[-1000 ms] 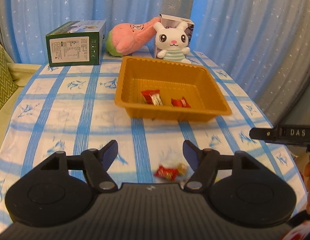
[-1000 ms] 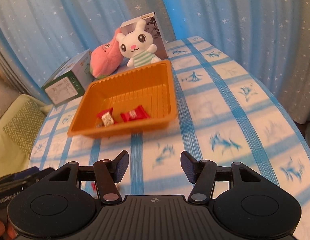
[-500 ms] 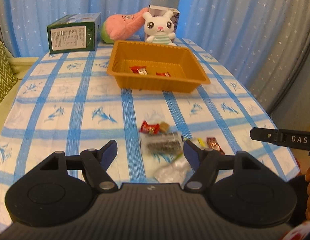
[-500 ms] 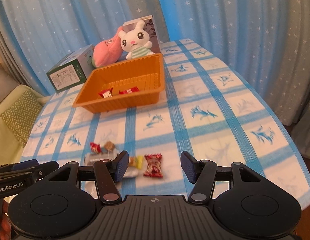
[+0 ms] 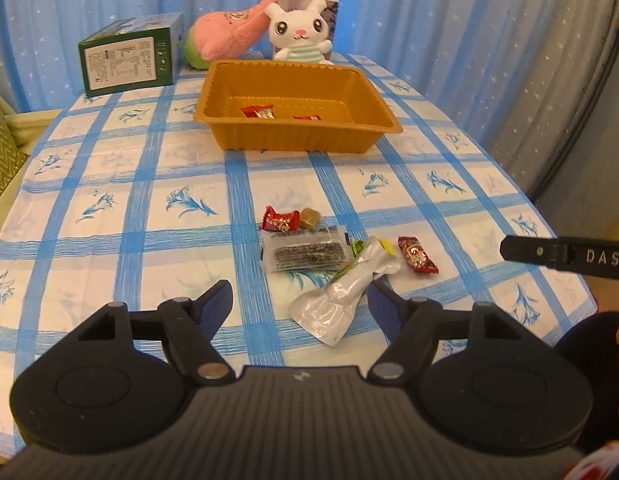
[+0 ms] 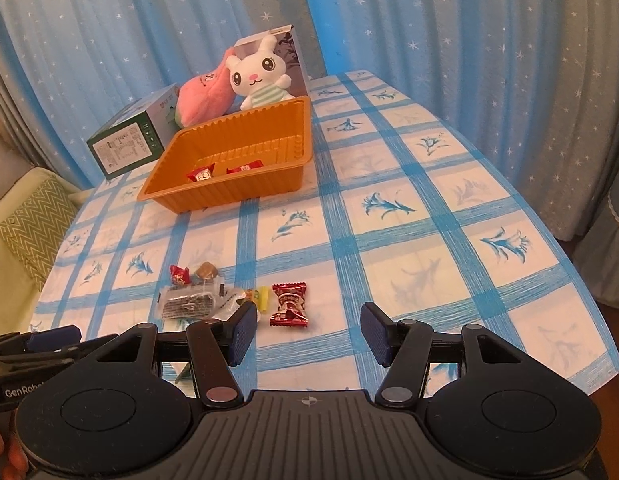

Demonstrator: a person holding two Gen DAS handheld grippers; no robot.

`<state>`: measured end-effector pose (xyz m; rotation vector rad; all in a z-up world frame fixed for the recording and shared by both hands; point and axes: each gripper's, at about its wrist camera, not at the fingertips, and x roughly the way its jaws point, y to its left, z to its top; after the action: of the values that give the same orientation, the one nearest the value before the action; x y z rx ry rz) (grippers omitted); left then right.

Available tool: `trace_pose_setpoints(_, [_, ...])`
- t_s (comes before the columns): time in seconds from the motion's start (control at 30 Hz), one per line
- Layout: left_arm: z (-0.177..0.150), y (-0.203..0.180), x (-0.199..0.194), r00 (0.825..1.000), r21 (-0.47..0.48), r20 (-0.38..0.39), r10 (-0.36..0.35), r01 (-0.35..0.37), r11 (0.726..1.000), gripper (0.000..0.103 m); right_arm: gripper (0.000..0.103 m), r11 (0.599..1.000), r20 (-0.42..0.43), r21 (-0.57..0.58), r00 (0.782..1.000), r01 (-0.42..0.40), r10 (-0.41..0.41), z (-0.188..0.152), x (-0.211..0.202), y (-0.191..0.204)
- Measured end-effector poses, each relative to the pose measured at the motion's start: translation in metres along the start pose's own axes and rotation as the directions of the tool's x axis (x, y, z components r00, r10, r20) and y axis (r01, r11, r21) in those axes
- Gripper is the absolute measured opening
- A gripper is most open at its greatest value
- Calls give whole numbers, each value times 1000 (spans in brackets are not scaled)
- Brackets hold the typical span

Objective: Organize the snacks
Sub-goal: 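Withdraw both tools from the tray toward the remaining snacks, then grasp the silver foil pouch with the left tool while the right tool grasps a red-brown candy bar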

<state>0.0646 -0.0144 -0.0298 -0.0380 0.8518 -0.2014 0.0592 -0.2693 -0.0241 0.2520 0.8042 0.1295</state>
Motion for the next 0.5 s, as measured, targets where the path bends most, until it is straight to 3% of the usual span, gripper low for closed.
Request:
trace_pose_setpoints(0.13, [-4,-3,12,999,42,-8,-41,42,998,70,58,1000,-5,6,1000,9,-9,-1,5,-4])
trace_pose_setpoints(0.3, [-7,-12,33,996,132,-19,-83,85,988,60,58,999,-21,28,1000,16,-15,-2,15,-11])
trace_pose_setpoints(0.5, [-2,-25,61,990,262,-53,-134,144,954,52,58,998,-38,53,999,25,-23,-1,32,-19])
